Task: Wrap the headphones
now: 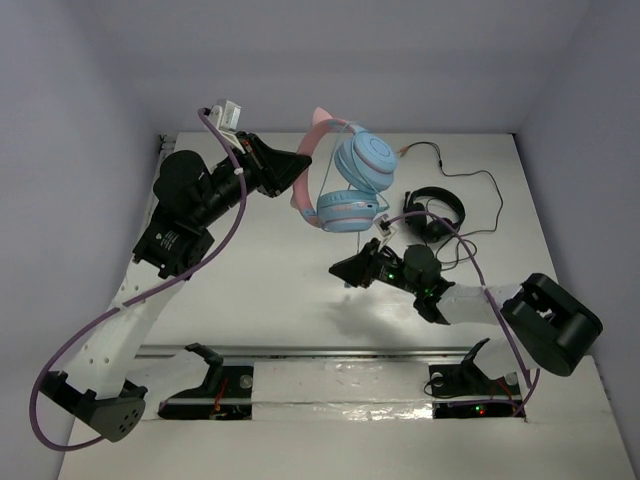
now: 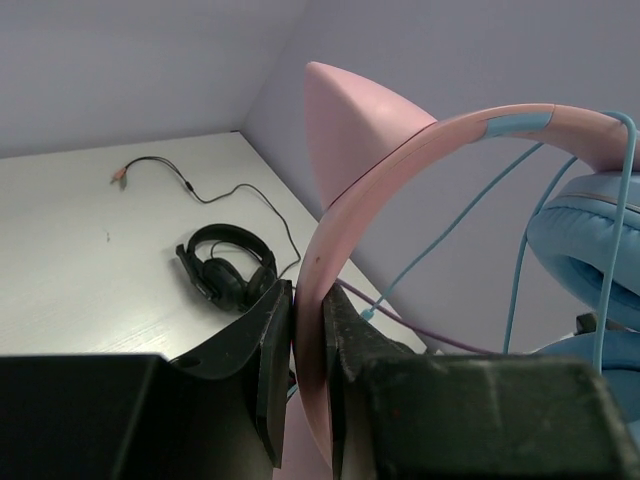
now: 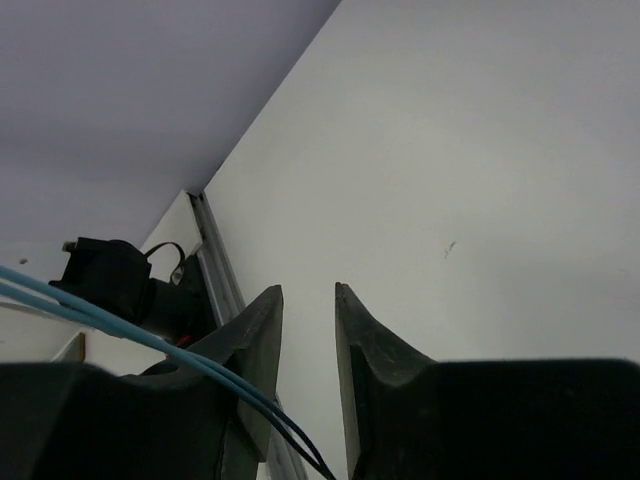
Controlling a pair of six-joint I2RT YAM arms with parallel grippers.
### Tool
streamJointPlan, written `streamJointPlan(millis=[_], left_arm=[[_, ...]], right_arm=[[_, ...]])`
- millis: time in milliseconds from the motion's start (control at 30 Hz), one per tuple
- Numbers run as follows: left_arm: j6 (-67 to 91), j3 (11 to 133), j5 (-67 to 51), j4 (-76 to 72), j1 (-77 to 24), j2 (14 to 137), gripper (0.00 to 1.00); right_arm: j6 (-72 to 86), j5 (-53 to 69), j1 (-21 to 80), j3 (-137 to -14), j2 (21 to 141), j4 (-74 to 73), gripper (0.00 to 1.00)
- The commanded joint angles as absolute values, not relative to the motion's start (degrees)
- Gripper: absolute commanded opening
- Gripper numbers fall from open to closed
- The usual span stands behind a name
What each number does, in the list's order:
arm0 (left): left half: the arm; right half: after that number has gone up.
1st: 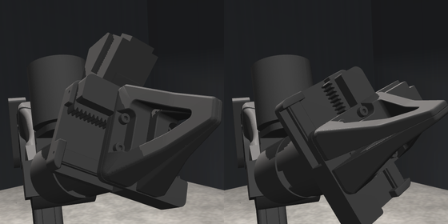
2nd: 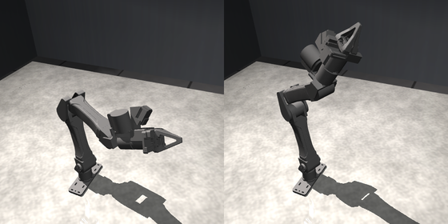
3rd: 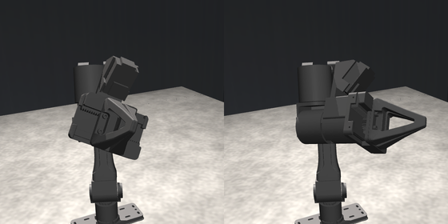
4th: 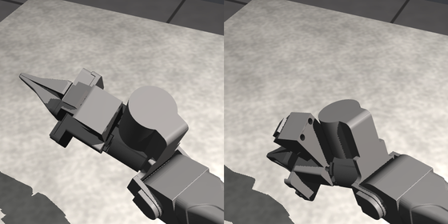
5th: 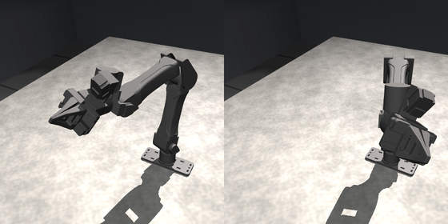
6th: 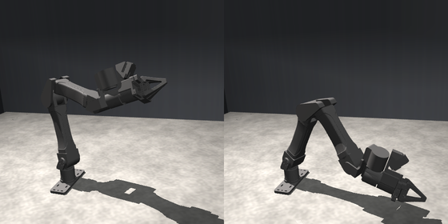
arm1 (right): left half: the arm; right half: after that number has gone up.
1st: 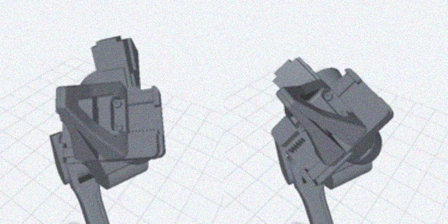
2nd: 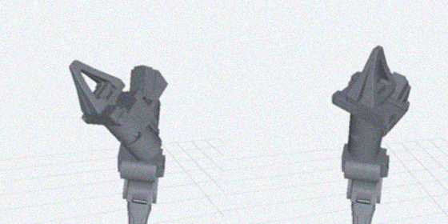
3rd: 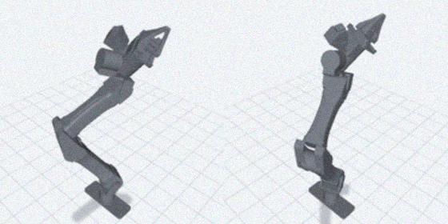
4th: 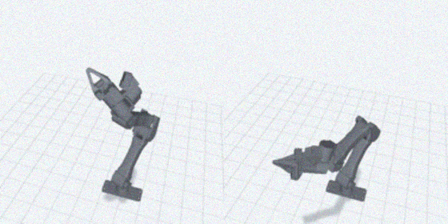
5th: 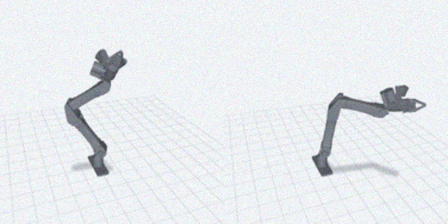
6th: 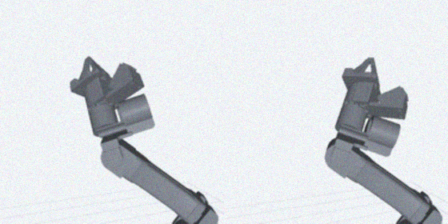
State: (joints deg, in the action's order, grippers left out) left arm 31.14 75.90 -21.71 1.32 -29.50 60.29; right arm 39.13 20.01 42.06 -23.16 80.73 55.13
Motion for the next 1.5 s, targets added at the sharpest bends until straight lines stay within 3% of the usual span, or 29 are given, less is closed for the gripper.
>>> streamJointPlan(millis=[0, 67, 200, 367, 600, 1000, 1267, 1467], left_arm=[[34.9, 78.8, -17.8, -7.6, -29.3, 58.9, 0.00], [35.2, 78.3, -17.2, -8.3, -28.7, 58.5, 0.00], [35.2, 78.1, -14.6, -8.4, -28.7, 58.7, 0.00], [33.4, 77.7, -7.0, -7.7, -28.7, 58.9, 0.00], [31.6, 68.7, 14.5, -11.4, -28.7, 59.8, 0.00], [25.8, 61.2, 35.9, -12.0, -29.3, 67.5, 0.00], [25.8, 53.1, 39.9, -13.3, -33.8, 73.3, 0.00], [24.8, 48.3, 42.6, -14.2, -44.6, 74.7, 0.00]], right_arm=[[39.6, 20.3, 42.4, -22.3, 80.9, 60.7, 0.35], [39.6, 20.3, 43.0, -22.2, 81.3, 60.8, 0.33], [39.6, 18.4, 44.2, -21.9, 81.3, 59.7, 0.00], [40.0, 13.7, 47.7, -22.4, 80.3, 52.6, 0.00], [40.1, 1.9, 59.0, -29.7, 75.0, 31.7, 0.00], [40.4, -8.6, 74.2, -43.0, 69.5, 3.6, 0.00], [35.2, -11.6, 78.2, -57.9, 65.6, -19.9, 0.00], [26.9, -20.0, 78.2, -67.7, 65.0, -30.1, 0.00]])
